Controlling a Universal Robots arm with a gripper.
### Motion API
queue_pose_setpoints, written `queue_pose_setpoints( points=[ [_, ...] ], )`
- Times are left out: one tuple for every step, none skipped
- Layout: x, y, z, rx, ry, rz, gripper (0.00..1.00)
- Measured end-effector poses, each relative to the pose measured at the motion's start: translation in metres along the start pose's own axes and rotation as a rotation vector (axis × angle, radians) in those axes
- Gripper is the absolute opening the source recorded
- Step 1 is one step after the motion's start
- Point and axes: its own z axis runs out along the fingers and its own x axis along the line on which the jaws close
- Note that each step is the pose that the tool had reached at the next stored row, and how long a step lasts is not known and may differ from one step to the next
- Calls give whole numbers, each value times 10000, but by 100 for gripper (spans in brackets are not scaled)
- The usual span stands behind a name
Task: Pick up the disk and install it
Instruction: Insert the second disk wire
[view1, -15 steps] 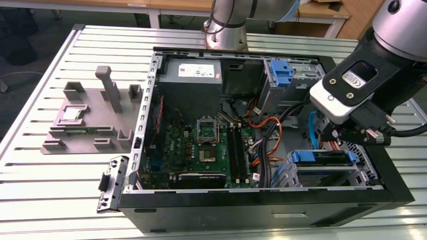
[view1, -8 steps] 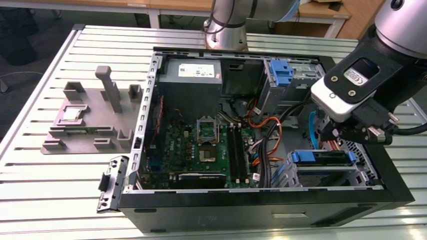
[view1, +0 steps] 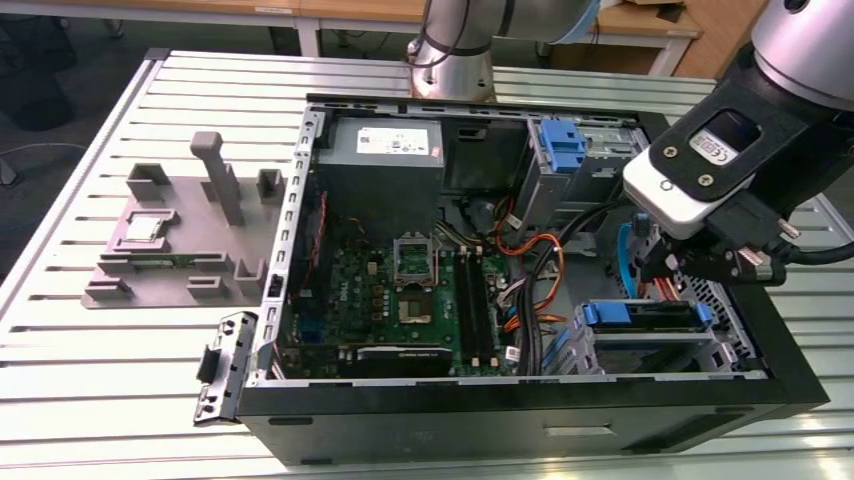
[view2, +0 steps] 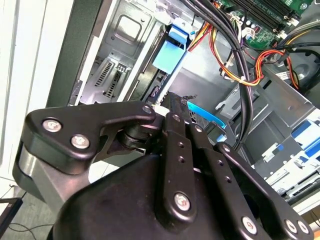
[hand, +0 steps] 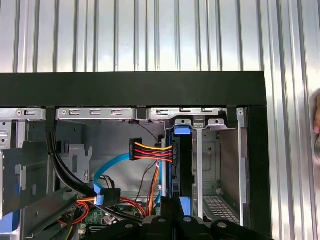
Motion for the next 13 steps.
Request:
queue_pose_setpoints(
  points=[
    [0, 0, 0, 0, -1, -1, 10],
    [0, 1, 0, 0, 0, -1, 10],
    [0, 0, 0, 1, 0, 0, 10],
    [1, 0, 0, 1, 0, -1, 10],
    [11, 1, 1, 1, -1, -2, 10],
    [18, 1, 3, 1, 0, -2, 10],
    [27, 0, 5, 1, 1, -1, 10],
    [36, -1, 5, 1, -1, -1, 10],
    [45, -1, 6, 1, 0, -1, 10],
    [54, -1, 7, 1, -1, -2, 10],
    [65, -2, 8, 1, 0, -1, 10],
    [74, -2, 8, 1, -1, -1, 10],
    [82, -3, 10, 1, 0, -1, 10]
  ],
)
